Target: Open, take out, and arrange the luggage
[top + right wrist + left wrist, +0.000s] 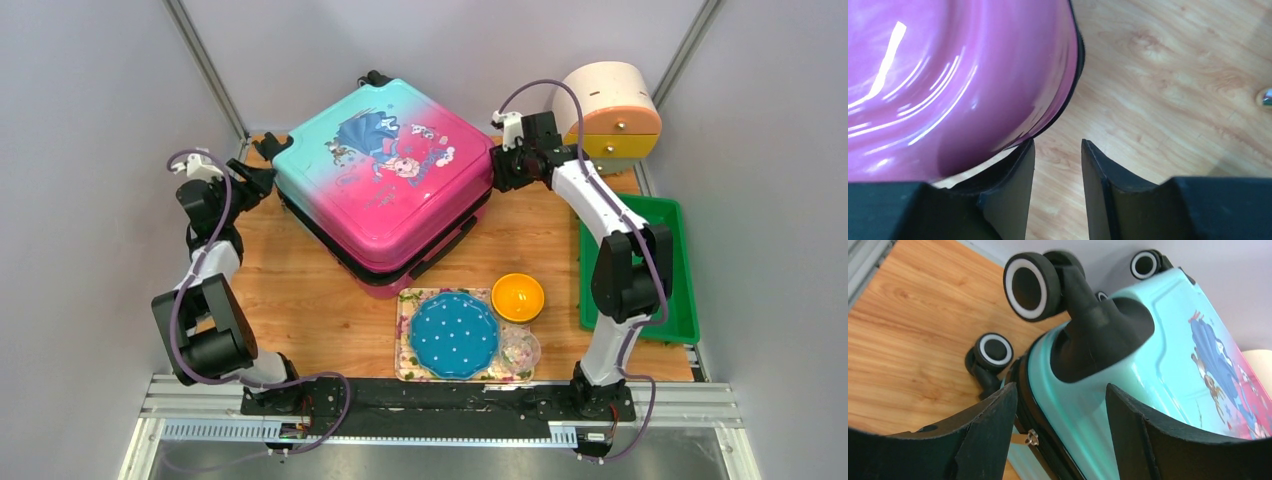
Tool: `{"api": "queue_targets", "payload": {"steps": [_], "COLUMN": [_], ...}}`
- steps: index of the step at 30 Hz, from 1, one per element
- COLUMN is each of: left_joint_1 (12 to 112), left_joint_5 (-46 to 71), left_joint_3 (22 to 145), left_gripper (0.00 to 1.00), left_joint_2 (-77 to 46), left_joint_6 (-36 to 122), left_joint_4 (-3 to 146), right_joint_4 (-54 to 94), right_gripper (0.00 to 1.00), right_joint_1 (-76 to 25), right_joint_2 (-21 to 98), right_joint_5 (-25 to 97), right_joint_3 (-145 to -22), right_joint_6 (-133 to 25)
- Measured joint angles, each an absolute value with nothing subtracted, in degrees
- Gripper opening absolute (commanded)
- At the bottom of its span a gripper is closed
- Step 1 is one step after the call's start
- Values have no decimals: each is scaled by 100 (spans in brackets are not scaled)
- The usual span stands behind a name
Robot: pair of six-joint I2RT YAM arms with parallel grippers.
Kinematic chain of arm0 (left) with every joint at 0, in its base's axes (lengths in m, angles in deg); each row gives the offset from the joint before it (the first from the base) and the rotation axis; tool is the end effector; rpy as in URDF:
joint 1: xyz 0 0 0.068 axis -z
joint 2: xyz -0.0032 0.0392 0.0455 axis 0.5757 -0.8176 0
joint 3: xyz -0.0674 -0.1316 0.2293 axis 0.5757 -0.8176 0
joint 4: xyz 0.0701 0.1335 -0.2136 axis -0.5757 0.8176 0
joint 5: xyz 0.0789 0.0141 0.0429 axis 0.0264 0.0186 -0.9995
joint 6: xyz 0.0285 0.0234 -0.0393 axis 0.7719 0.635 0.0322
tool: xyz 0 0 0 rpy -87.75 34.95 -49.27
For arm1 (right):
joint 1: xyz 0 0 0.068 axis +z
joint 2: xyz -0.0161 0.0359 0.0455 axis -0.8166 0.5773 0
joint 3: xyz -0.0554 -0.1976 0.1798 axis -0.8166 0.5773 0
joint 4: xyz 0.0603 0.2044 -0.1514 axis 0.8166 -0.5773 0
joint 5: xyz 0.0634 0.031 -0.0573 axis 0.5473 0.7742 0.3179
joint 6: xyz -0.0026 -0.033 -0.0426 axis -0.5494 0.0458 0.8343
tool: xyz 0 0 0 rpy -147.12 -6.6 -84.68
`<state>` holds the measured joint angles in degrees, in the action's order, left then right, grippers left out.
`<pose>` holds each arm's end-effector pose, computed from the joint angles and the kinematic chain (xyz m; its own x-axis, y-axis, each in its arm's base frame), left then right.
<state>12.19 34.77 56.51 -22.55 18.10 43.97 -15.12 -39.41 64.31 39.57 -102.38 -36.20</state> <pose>0.3028 0.1087 0.2585 -0.1802 -0.6369 -0.7496 0.0227 0.7592 -0.6505 0.4057 0.1183 0.2892 -0.6355 -0.3692 -0.6781 -0.5148 0.8572 0.0158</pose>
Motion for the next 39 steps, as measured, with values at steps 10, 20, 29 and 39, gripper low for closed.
{"api": "queue_targets", "payload": {"steps": [10, 20, 29, 39], "left_joint_1": [1503, 1518, 1514, 1486], "left_joint_5": [3518, 3573, 3499, 3372], "left_joint_3": [6582, 6368, 5904, 5421], "left_gripper": [78, 79, 80, 80], "left_joint_2": [-2465, -2318, -1761, -1197], "left_joint_6": [1622, 1742, 1829, 1980], "left_joint_4": [4520, 4590, 4607, 4821], "right_joint_4": [-1287, -974, 711, 2001], "right_gripper": [48, 62, 51, 40], "right_joint_1": [-3858, -3814, -3543, -3268], "right_joint_2": [4943, 4995, 5024, 5233], "right_joint_5": [4604, 5249, 5430, 5430], "right_joint_3": [-8649, -7873, -6426, -6118], "right_joint_6": [-4759, -6632, -8992, -9744]}}
